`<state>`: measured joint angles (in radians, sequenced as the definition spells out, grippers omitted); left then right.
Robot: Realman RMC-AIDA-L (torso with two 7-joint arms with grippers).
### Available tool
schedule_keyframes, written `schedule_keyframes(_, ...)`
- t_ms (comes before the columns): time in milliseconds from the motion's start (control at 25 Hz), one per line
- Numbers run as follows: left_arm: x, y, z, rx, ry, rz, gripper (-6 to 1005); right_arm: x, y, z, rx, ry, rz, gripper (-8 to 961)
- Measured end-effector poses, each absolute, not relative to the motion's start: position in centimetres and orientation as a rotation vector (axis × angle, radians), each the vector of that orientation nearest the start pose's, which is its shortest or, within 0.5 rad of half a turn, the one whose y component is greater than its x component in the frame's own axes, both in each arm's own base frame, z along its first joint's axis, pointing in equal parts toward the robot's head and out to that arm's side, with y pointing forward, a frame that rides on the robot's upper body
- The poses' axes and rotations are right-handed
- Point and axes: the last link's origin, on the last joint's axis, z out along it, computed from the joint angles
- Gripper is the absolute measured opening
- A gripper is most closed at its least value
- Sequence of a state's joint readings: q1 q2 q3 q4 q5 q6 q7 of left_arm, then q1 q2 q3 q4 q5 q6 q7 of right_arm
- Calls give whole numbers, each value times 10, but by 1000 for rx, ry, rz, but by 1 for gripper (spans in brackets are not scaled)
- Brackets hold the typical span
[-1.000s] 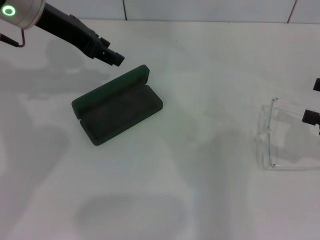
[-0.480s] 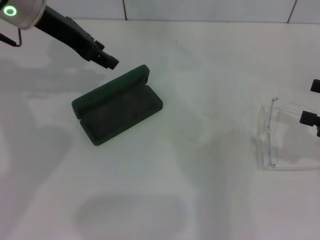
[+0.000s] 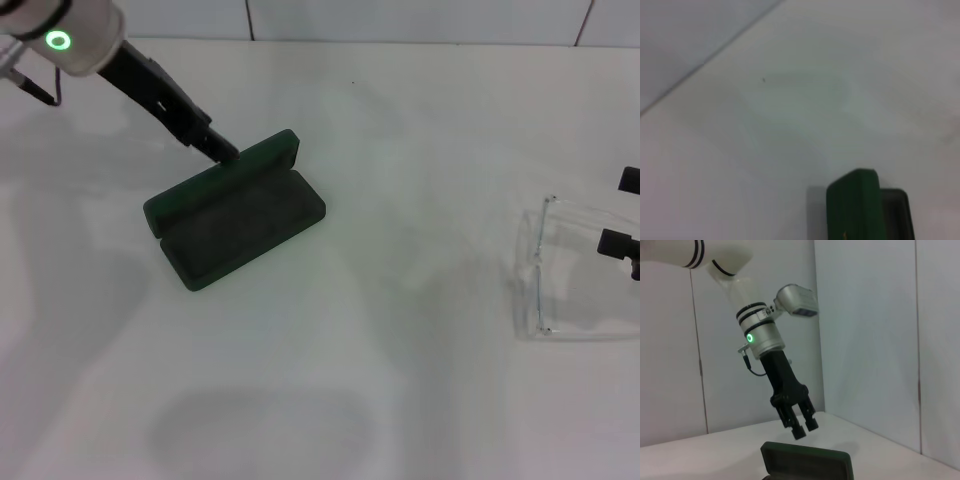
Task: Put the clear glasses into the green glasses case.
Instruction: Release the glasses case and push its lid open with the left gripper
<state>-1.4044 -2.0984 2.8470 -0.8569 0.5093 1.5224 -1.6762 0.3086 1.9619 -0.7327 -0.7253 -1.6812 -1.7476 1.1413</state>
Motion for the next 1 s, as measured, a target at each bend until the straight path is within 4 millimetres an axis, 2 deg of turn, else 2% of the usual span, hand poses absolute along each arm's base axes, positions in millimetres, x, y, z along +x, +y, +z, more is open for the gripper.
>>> schedule_keyframes(280, -170, 436, 24, -2713, -724, 497, 553, 298, 283, 76, -2553, 285, 857, 772)
schedule_keyframes(600, -167, 437, 18, -2732, -710, 500, 545, 296, 286, 76, -2549, 276, 852, 771)
schedule_keyframes(1000, -174, 438, 10, -2720, -697, 554, 534, 295, 289, 76, -2544, 265, 849, 770)
